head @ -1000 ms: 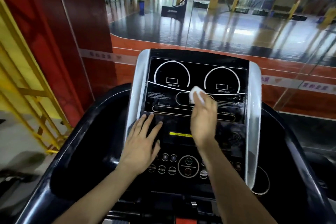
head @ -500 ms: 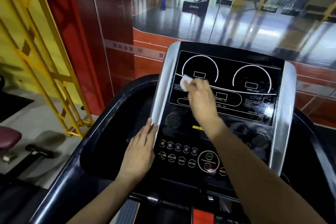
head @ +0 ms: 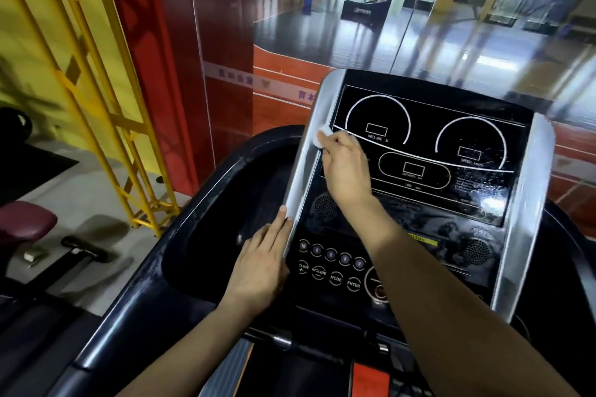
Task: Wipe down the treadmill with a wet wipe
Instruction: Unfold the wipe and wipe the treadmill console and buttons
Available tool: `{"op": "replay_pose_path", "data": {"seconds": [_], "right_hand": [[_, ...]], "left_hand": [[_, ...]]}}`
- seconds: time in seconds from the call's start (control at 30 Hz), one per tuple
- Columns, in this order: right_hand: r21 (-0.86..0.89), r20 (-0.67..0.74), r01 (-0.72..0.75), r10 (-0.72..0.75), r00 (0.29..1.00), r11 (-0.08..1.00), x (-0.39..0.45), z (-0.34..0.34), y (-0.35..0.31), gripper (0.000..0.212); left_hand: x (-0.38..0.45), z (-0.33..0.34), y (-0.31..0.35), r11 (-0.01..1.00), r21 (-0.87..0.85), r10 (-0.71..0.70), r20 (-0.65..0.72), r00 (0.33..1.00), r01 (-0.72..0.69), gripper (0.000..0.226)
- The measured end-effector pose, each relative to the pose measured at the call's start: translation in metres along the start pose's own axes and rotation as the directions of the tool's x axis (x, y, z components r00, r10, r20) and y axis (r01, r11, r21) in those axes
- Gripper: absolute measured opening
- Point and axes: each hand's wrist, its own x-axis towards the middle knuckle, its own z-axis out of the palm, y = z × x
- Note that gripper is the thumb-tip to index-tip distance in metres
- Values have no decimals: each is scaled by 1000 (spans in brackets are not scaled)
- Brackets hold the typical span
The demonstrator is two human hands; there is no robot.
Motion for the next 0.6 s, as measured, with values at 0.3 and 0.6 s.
{"op": "replay_pose_path", "data": {"seconds": [0.3,0.6], "right_hand": [[-67,209,339,-319,924,938,-159,39,-14,60],[-140,154,244,-223,963,959,-143,15,-16,58]], "left_hand": [[-15,8,-22,1000,-24,1,-96,995,-3,70],[-24,10,-18,1000,14,24,-57,998,-24,69]]}}
